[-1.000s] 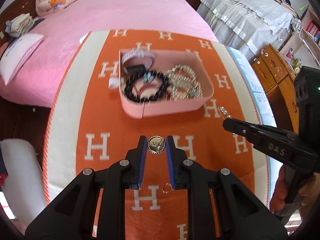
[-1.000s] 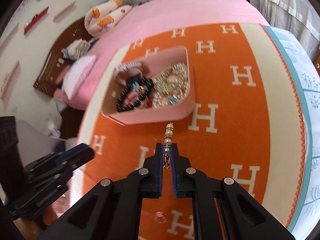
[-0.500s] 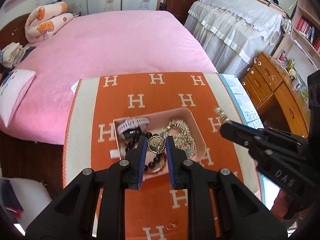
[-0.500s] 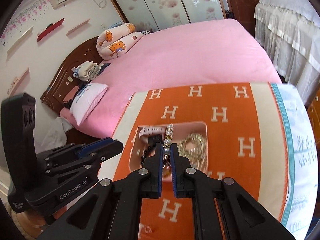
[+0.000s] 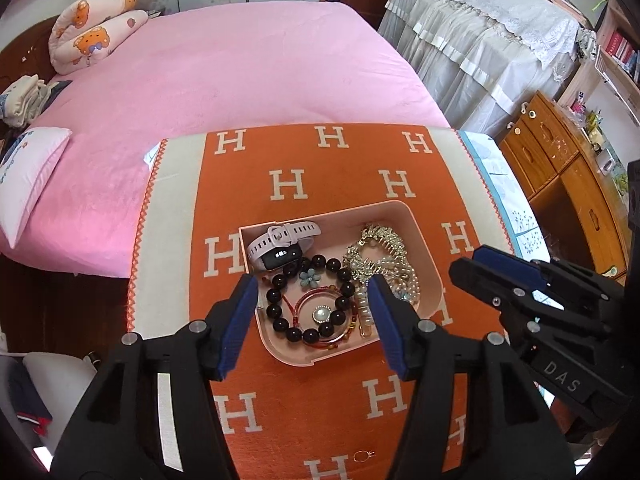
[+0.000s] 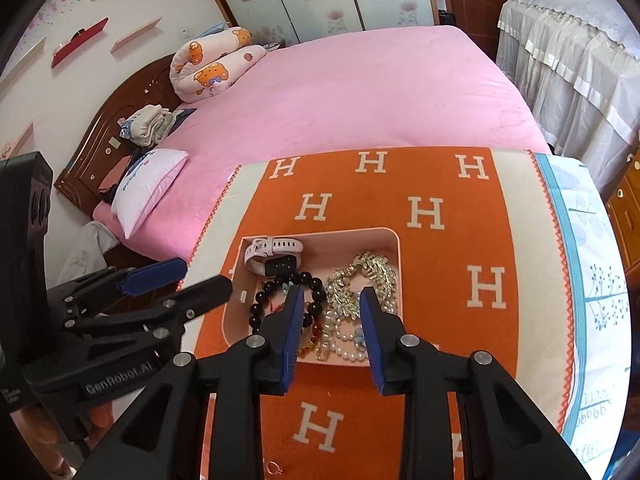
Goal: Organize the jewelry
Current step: 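Withdraw both open tools from the pink box toward the pink-stone rings, then grasp a pink-stone ring with the left tool while the right grasps the other ring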
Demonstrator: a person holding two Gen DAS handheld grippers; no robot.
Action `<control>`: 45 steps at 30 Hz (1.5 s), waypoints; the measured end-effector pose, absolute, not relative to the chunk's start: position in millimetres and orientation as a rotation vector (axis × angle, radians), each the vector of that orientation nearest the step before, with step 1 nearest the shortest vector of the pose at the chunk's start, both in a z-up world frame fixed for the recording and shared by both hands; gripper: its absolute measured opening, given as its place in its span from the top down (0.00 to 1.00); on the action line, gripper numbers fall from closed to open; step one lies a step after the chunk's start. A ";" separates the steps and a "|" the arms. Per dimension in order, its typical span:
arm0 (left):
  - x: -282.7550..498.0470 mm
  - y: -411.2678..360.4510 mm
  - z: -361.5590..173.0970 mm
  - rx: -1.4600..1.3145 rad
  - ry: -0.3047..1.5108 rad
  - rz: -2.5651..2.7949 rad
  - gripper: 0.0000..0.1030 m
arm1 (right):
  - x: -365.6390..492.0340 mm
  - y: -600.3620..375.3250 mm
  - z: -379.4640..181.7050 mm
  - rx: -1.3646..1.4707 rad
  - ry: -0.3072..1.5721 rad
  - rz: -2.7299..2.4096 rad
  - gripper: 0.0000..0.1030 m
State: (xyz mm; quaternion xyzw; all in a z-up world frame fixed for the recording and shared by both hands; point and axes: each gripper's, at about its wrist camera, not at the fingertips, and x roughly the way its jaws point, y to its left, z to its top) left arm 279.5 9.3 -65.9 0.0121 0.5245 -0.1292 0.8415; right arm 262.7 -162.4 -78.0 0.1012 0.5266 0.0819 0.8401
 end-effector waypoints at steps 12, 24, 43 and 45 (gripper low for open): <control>248.4 5.5 -43.7 0.067 1.051 -0.328 0.48 | 218.3 -171.1 -66.6 0.224 1.085 0.119 0.72; 207.5 -1.3 -56.5 0.142 1.088 -0.474 0.48 | 155.9 -184.3 -80.0 0.236 1.113 0.085 0.72; 134.7 -10.1 -157.5 0.442 1.216 -0.746 0.48 | 65.1 -162.1 -153.8 0.181 1.210 0.172 0.65; 127.9 -9.9 -169.6 0.485 1.226 -0.763 0.48 | 56.4 -158.3 -161.0 0.167 1.205 0.190 0.65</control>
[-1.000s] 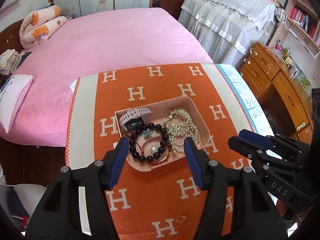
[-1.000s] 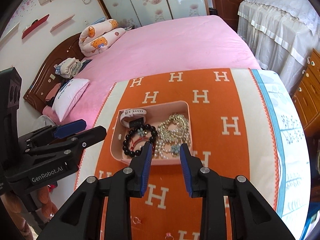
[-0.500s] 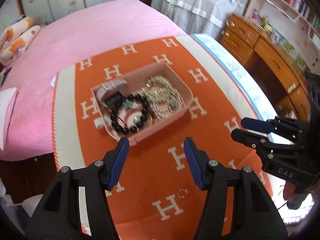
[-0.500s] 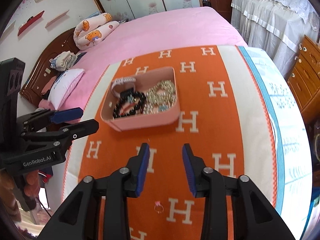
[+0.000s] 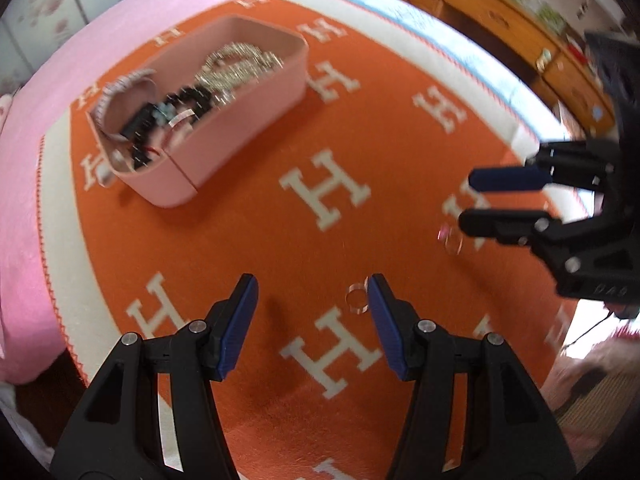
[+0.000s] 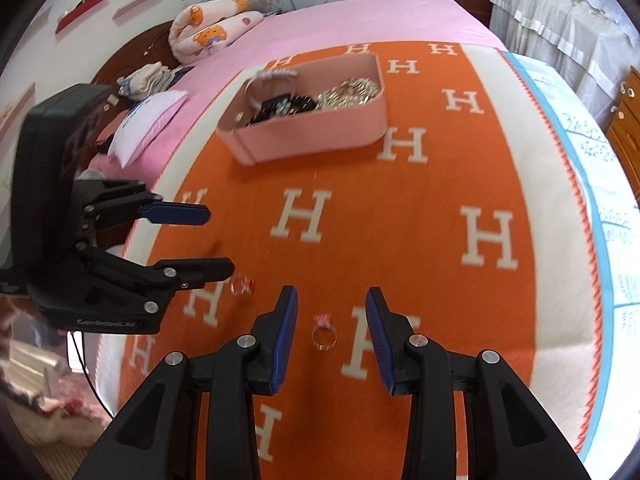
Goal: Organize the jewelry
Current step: 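Grasp a pink-stone ring with the left tool while the right grasps the other ring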
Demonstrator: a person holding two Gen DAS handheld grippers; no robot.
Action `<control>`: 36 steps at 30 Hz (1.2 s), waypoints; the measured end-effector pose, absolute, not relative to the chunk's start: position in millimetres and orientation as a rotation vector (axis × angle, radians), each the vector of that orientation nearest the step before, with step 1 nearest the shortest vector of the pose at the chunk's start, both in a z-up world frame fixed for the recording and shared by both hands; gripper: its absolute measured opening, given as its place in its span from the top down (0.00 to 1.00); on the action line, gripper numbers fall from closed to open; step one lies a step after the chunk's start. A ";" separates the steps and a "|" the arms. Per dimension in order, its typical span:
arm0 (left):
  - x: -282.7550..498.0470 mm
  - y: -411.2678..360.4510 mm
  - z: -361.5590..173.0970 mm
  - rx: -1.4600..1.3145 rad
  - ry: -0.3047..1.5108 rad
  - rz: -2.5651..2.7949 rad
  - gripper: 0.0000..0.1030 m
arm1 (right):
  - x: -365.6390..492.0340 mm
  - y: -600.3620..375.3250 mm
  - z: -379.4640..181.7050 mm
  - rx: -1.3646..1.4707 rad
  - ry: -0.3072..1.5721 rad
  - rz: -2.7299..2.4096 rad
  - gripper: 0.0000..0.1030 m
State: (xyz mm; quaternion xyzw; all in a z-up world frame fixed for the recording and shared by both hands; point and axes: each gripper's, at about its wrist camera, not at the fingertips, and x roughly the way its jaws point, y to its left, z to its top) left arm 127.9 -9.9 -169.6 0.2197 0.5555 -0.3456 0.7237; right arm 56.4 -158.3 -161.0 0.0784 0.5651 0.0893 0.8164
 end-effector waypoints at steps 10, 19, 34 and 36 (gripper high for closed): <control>121.0 -8.0 -186.2 0.530 1.231 -0.806 0.48 | 43.8 -139.2 -179.3 0.029 1.193 0.230 0.66; 120.9 -11.9 -185.7 0.535 1.230 -0.833 0.48 | 39.5 -127.3 -191.3 -0.100 1.171 0.216 0.84; 119.9 -24.7 -180.7 0.584 1.190 -0.896 0.87 | 42.2 -149.7 -186.6 0.060 1.195 0.184 0.84; 119.1 -24.4 -181.2 0.579 1.190 -0.891 0.87 | 42.9 -151.3 -185.1 0.071 1.193 0.178 0.84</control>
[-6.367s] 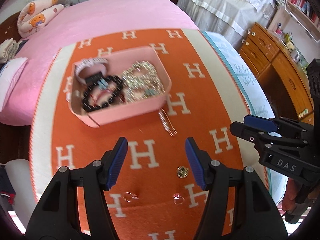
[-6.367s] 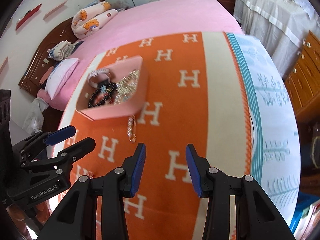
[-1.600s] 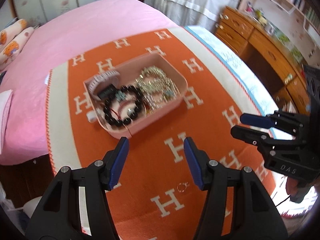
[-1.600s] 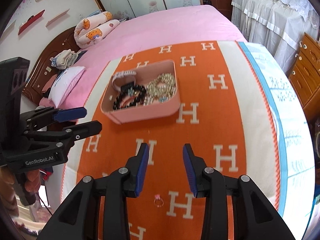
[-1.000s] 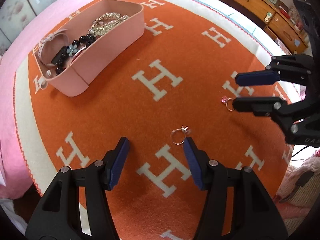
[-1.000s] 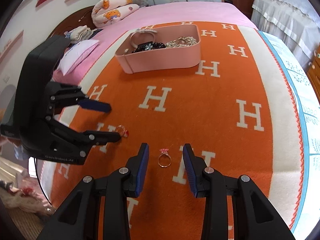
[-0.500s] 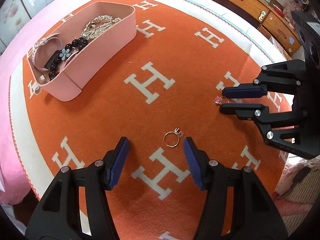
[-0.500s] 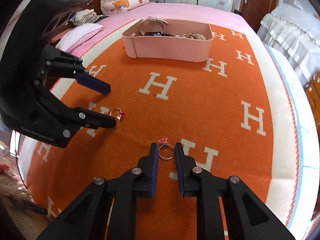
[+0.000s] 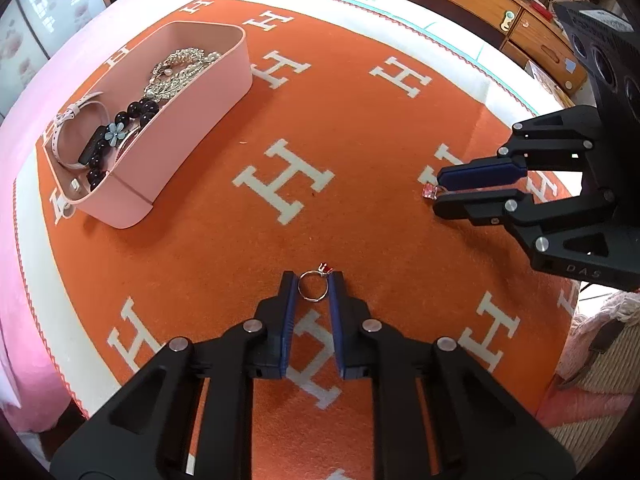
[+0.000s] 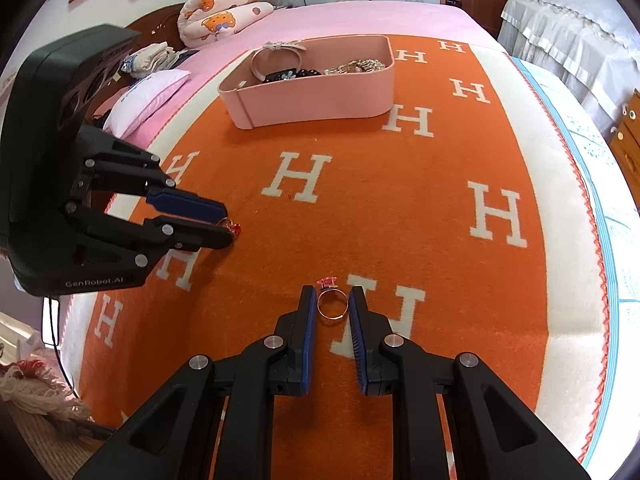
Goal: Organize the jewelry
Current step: 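Grasp a pink-stone ring with the left tool while the right grasps the other ring, then lower both rings into the pink box and open both tools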
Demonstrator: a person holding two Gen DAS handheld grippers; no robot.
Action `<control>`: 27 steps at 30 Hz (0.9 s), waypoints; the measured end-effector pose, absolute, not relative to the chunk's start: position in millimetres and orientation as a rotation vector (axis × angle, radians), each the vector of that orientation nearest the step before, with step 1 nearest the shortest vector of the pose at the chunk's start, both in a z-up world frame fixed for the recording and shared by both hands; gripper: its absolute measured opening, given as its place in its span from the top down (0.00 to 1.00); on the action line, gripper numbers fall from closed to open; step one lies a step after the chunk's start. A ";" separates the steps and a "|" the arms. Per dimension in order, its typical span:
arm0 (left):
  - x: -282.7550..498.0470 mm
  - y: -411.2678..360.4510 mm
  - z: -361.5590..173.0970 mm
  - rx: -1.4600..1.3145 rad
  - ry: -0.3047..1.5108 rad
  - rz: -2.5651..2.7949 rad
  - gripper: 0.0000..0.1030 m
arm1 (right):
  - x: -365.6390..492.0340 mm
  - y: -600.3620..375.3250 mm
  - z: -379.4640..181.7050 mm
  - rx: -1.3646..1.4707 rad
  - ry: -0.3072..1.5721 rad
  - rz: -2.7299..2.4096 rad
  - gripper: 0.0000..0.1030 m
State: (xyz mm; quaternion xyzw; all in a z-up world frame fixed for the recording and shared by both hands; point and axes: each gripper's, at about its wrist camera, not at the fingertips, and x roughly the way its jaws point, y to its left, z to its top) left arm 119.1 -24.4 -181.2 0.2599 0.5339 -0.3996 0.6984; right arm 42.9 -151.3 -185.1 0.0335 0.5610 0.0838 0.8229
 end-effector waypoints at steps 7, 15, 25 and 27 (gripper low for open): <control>121.4 -18.2 -168.2 0.501 1.198 -0.851 0.87 | 52.9 -156.4 -171.1 0.137 1.176 0.174 0.84; 153.4 -7.2 -127.1 0.393 1.164 -0.711 0.87 | 100.5 -149.8 -133.4 0.174 1.117 0.208 0.84; 234.6 1.2 -76.1 0.220 1.077 -0.532 0.87 | 201.8 -150.2 -82.5 0.191 1.022 0.212 0.84; 248.0 0.1 -73.5 0.202 1.071 -0.497 0.87 | 222.0 -149.6 -75.7 0.182 1.009 0.210 0.84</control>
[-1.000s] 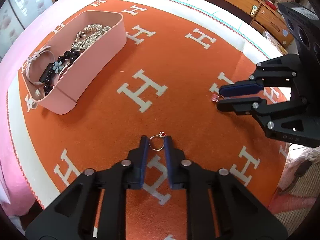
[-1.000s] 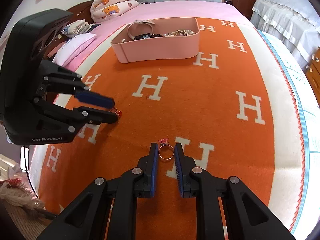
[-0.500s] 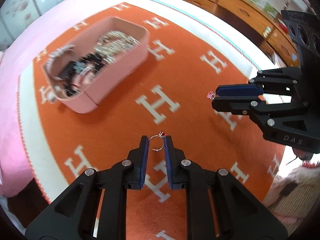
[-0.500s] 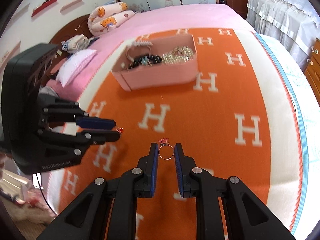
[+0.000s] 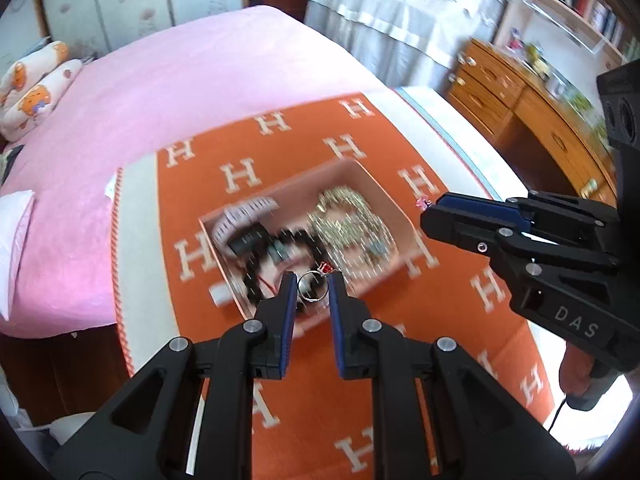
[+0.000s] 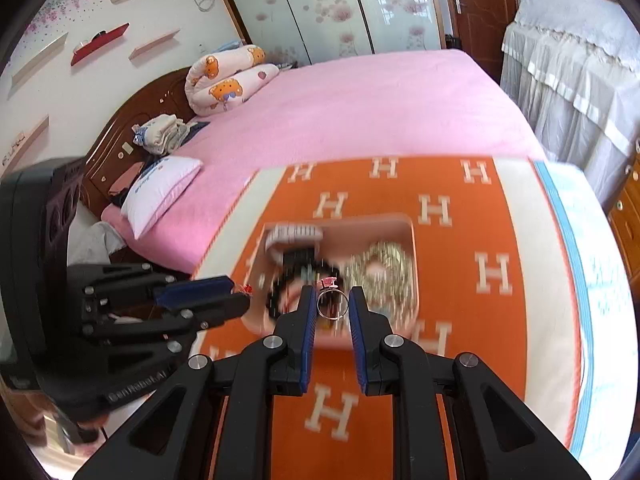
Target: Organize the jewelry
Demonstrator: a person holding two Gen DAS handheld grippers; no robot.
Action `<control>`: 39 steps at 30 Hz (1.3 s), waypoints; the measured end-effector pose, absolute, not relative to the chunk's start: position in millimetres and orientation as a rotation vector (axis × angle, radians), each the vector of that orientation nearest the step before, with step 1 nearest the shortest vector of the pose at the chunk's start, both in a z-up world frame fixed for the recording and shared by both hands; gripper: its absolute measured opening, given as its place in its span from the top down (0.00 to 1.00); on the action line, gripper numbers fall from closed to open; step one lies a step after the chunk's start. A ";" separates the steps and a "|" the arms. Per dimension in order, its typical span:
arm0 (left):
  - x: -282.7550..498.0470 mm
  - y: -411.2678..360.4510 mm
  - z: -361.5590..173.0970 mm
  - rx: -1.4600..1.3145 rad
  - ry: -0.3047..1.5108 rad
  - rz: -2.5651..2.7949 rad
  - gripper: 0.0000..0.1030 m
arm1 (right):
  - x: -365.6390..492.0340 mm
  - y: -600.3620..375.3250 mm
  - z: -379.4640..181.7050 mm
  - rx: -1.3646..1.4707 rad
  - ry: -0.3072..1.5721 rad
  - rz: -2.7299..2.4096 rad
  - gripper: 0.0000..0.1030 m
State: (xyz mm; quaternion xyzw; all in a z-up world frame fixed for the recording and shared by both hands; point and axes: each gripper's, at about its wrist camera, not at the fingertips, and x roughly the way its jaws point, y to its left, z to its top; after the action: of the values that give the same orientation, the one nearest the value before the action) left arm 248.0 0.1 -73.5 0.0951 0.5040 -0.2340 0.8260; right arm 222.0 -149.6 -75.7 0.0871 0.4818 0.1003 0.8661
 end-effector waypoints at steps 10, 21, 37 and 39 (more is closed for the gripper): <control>276.8 7.3 -93.3 0.085 1.145 -0.390 0.29 | 256.1 -156.0 -75.9 0.193 1.039 0.135 0.57; 257.9 15.9 -84.6 0.098 1.076 -0.264 0.29 | 213.3 -160.5 -84.1 0.193 1.049 0.065 0.51; 156.4 21.5 -101.4 0.052 1.181 -0.203 0.23 | 100.4 -178.1 -120.9 0.312 1.194 0.018 0.45; 136.9 18.9 -93.8 0.051 1.168 -0.201 0.23 | 82.2 -181.2 -117.8 0.331 1.217 0.022 0.45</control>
State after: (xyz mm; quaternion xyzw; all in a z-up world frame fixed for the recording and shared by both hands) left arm 136.9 18.9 -93.9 0.0240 0.5503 -0.0948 0.8292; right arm 82.2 -181.2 -117.8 0.1547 0.5690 0.0103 0.8076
